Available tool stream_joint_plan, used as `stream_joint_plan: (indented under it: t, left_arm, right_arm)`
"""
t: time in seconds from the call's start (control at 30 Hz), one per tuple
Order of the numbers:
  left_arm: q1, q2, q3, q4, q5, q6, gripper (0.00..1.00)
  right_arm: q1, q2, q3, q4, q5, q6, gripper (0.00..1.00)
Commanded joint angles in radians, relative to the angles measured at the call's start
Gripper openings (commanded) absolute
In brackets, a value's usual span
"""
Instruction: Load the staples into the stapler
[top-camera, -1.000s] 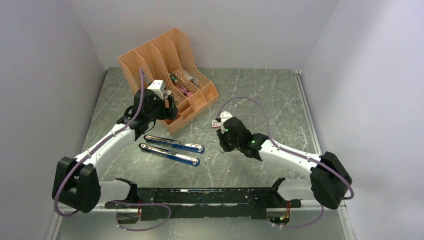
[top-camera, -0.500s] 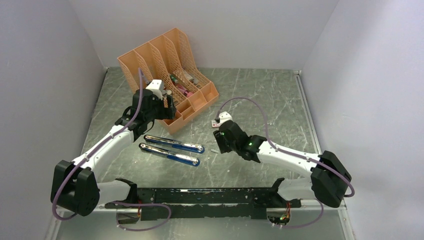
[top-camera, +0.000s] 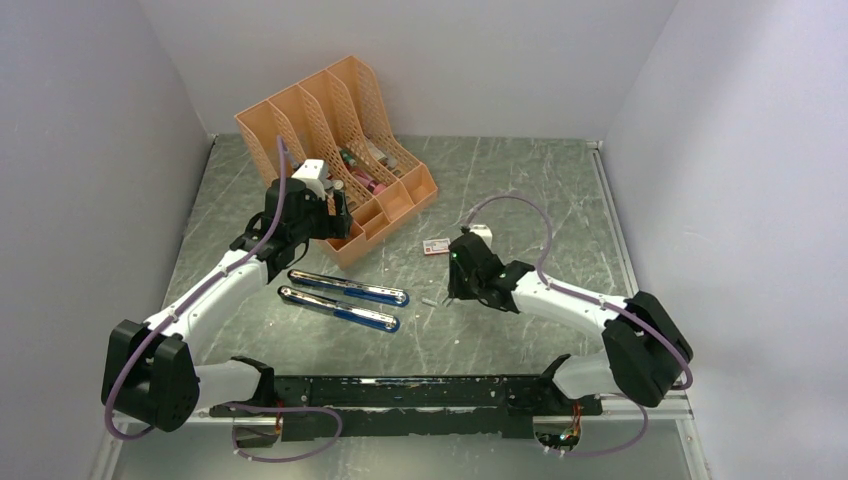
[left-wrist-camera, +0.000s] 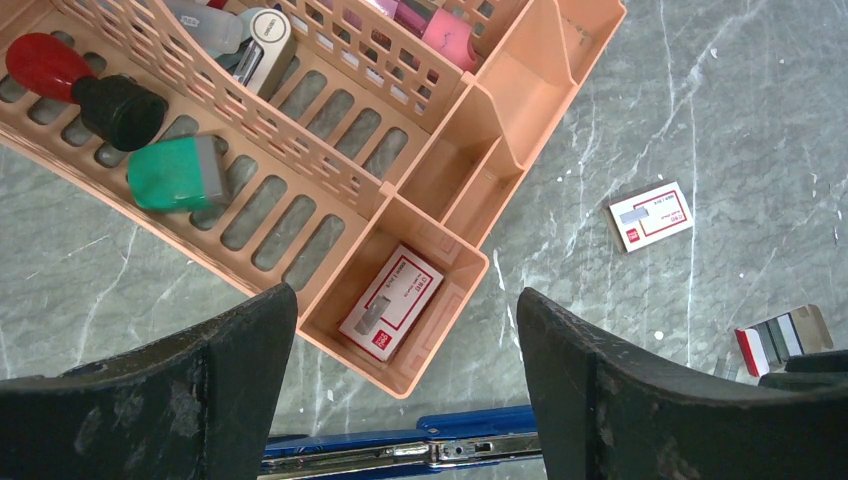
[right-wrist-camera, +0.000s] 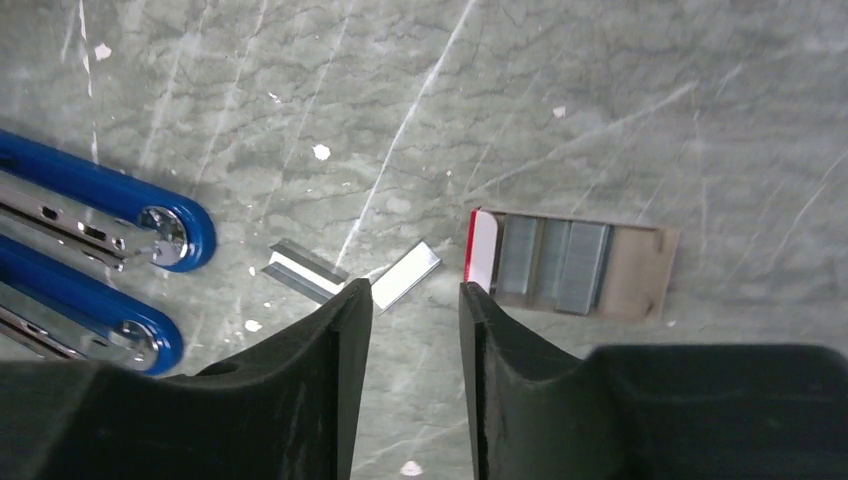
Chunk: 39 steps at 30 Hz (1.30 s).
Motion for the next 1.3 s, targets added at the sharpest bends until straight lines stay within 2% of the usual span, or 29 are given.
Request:
stream_joint_plan:
  t: [0.0, 0.17, 0.37, 1.27]
  left_arm:
    - [0.007, -0.004, 0.011, 0.003, 0.013, 0.008, 0.85]
    - [0.007, -0.011, 0.010, 0.005, 0.015, 0.007, 0.85]
    - [0.006, -0.017, 0.007, 0.004, 0.014, 0.007, 0.85]
    - [-0.002, -0.017, 0.005, 0.005, 0.014, 0.010, 0.85]
  right_arm:
    - [0.038, 0.011, 0.001, -0.054, 0.076, 0.236, 0.38]
    - [0.054, 0.021, -0.001, -0.057, 0.072, 0.268, 0.29]
    - [0.055, 0.060, 0.002, -0.048, 0.057, 0.269, 0.24]
    - [0.054, 0.120, -0.018, 0.012, 0.016, 0.256, 0.24]
